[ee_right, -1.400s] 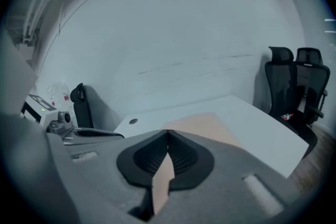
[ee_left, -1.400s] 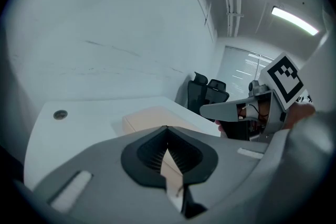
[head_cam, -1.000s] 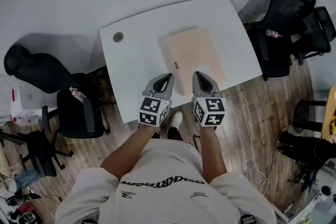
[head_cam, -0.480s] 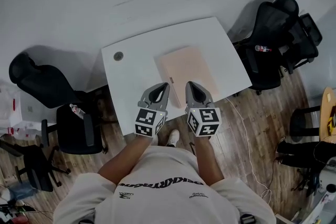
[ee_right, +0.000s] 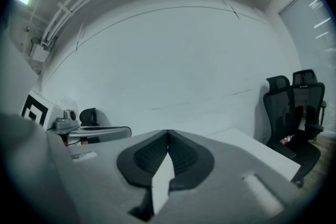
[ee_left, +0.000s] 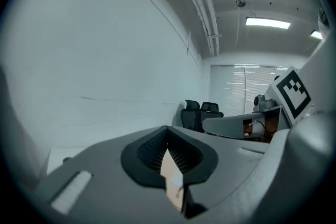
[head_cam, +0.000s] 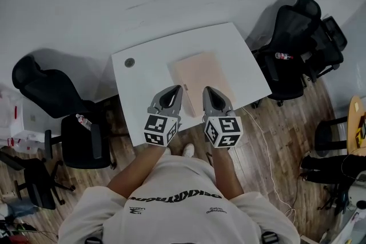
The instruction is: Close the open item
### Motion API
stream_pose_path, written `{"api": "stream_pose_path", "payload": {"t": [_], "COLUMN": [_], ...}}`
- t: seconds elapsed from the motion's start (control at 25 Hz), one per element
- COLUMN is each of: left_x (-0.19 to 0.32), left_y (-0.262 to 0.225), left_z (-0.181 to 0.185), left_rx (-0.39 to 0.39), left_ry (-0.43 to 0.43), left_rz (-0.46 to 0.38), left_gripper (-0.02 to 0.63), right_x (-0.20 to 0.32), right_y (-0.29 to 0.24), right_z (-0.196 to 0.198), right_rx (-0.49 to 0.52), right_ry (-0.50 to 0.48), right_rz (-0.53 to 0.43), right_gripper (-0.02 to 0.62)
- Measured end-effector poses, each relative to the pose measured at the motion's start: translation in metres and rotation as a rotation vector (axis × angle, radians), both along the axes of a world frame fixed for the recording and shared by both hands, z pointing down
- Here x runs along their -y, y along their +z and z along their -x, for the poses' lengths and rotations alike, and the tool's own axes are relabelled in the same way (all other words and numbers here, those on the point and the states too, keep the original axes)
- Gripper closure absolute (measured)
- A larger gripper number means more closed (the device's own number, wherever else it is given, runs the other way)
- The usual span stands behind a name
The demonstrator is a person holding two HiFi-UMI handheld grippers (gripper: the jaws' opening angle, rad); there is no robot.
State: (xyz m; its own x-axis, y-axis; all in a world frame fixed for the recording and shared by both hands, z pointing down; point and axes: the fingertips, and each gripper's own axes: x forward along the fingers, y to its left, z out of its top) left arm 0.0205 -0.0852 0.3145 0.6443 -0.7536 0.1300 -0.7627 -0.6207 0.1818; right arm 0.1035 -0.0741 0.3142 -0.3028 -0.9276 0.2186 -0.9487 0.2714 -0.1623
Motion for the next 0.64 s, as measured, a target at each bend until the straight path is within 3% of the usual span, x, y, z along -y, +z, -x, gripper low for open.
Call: {"api": "stream_pose_path", "payload": {"t": [0.64], "left_x": [-0.007], "left_y": [-0.017], "left_z": [0.003], "left_rx": [-0.04], "left_ry": [-0.019], "left_rz": [-0.045], "left_gripper": [0.607], "right_x": [-0.007], "right_y": [-0.012], "right_z": [0.001], "right_rx": [0.014], "right_ry": [-0.009], "right_rz": [-0.05], "right_gripper": [0.597]}}
